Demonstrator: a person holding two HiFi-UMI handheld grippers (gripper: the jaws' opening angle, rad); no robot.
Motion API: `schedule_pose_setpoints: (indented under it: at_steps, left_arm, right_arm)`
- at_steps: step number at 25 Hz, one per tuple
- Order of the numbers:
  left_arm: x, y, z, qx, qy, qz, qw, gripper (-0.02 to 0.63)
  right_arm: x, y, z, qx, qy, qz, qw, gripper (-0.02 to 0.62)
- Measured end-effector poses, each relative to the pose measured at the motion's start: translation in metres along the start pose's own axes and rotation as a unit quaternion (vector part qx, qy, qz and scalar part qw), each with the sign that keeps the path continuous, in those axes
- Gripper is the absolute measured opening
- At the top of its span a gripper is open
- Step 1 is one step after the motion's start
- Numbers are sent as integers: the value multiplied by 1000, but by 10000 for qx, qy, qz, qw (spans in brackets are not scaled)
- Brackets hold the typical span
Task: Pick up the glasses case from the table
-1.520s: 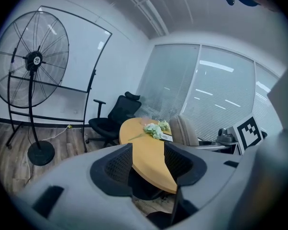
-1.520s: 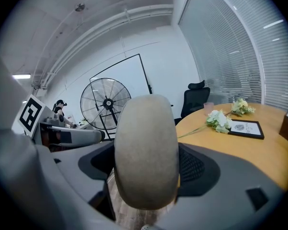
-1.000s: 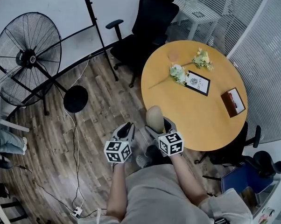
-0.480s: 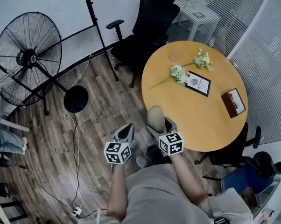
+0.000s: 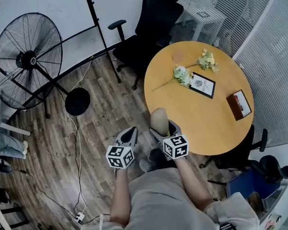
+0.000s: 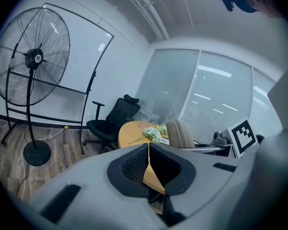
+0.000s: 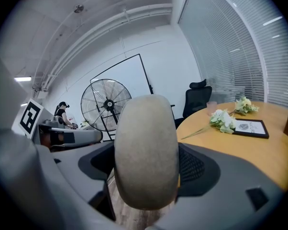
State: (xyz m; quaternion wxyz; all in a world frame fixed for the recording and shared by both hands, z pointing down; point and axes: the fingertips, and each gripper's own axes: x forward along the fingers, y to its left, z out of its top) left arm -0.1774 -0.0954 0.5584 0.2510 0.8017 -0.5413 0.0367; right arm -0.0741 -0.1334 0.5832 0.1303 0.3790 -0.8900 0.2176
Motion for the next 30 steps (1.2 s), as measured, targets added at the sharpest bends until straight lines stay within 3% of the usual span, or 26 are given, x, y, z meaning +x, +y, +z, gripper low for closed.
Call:
schedule_pose_setpoints:
  at_steps: [30]
  left_arm:
    - [-1, -6, -2, 13, 18, -47, 10000, 11]
  right_arm:
    - [-6, -2, -4, 184, -27, 22, 9998, 385]
